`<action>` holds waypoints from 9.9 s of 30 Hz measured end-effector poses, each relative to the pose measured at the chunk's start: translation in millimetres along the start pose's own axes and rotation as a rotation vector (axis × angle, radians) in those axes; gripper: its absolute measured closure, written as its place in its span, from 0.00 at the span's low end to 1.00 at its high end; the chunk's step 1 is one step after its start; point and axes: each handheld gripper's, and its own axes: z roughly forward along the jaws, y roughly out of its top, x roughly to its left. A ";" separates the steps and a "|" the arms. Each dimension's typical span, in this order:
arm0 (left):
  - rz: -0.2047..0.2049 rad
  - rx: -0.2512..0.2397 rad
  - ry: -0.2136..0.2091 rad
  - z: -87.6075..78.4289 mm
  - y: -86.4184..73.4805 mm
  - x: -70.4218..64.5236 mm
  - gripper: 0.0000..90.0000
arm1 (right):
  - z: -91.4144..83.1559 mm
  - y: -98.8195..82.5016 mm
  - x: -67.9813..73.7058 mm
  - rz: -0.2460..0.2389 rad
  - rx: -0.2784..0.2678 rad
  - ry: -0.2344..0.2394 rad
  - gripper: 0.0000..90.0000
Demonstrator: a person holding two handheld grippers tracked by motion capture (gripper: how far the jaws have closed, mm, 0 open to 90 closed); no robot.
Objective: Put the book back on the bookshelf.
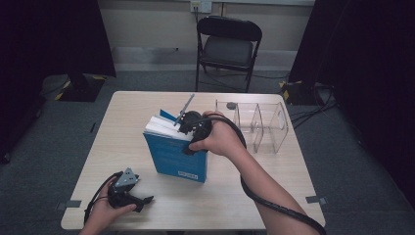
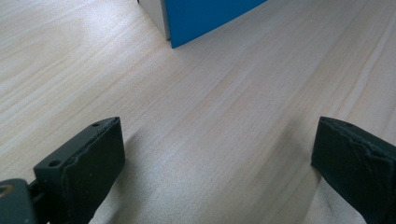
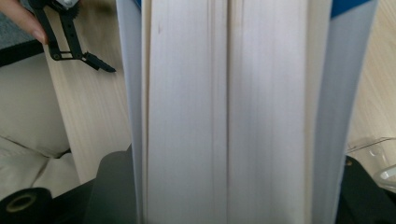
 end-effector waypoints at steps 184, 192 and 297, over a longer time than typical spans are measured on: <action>0.004 0.003 -0.016 1.4 0.4 -0.2 0.00 | -104.9 -167.5 -30.3 0.463 0.070 -0.108 0.68; 0.004 0.003 -0.016 1.4 0.4 -0.2 0.00 | -111.2 -183.1 -35.1 0.510 0.083 -0.126 0.68; 0.002 0.012 -0.014 0.8 0.9 -0.3 0.00 | -130.0 -225.0 -112.3 0.852 0.096 -0.283 0.69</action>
